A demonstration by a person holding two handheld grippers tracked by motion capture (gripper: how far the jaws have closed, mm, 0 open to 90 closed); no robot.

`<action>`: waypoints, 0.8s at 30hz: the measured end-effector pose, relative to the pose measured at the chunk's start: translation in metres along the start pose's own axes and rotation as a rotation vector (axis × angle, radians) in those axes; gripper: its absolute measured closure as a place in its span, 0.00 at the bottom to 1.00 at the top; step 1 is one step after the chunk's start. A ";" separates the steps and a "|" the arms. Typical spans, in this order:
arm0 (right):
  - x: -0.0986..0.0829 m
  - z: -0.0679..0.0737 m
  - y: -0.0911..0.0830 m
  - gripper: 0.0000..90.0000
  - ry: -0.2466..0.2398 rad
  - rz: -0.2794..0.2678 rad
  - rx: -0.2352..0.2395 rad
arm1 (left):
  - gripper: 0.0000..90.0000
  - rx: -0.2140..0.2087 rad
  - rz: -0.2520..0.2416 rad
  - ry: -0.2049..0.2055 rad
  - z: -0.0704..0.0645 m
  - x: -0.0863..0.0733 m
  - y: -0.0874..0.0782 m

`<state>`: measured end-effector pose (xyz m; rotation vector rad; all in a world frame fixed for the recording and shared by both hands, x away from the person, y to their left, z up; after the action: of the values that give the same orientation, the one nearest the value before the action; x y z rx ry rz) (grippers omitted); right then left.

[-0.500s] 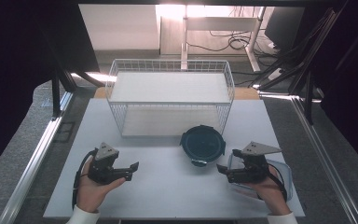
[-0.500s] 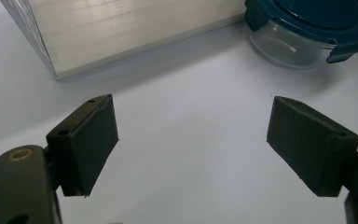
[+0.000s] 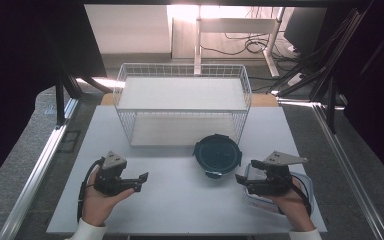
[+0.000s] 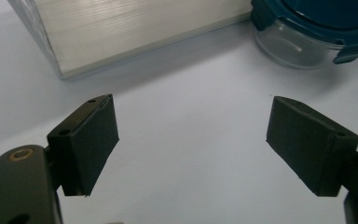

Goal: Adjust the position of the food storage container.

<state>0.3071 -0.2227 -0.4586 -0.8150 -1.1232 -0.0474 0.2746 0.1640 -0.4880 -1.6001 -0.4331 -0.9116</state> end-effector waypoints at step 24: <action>0.011 -0.024 -0.032 0.53 0.044 0.046 -0.025 | 0.18 0.002 0.001 0.042 -0.004 0.002 -0.003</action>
<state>0.3175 -0.2567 -0.4362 -0.8579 -1.0633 -0.0405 0.2725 0.1607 -0.4848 -1.5764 -0.4036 -0.9421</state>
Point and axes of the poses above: each handheld gripper's, and its own axes: y roughly forward along the jaws, x roughly out of its top, z roughly to its left, the point moved 5 cm from there along y, roughly forward along the jaws, and after that the axes turned 9 degrees about x, right-handed, at the moved point
